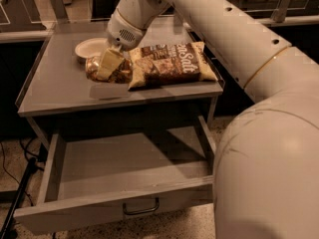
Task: Pick orange can from top drawer and place on counter
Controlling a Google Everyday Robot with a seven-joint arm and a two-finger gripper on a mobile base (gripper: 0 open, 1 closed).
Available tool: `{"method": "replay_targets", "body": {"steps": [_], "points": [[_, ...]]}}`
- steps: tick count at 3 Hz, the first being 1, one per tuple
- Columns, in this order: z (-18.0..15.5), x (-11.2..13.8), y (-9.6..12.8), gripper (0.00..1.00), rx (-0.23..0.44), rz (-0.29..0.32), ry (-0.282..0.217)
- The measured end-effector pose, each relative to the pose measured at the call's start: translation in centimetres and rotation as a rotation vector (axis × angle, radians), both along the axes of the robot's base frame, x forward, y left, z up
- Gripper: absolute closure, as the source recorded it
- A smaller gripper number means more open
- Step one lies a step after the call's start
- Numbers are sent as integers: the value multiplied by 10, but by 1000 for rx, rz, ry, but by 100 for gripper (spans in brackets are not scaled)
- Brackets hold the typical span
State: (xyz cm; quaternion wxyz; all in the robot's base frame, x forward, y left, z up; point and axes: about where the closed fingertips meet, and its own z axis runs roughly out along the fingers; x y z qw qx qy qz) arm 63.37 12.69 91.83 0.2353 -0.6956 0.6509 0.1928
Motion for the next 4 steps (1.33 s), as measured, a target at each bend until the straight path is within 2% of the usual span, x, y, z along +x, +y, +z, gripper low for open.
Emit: {"method": "replay_targets", "body": {"steps": [1,2,3,4], "points": [[1,13,20,100,27,-26,7],[8,25,46,100,57,-23,2],[7,27,66,100,76,16,21],[8,28,67,100,78,16,20]]}}
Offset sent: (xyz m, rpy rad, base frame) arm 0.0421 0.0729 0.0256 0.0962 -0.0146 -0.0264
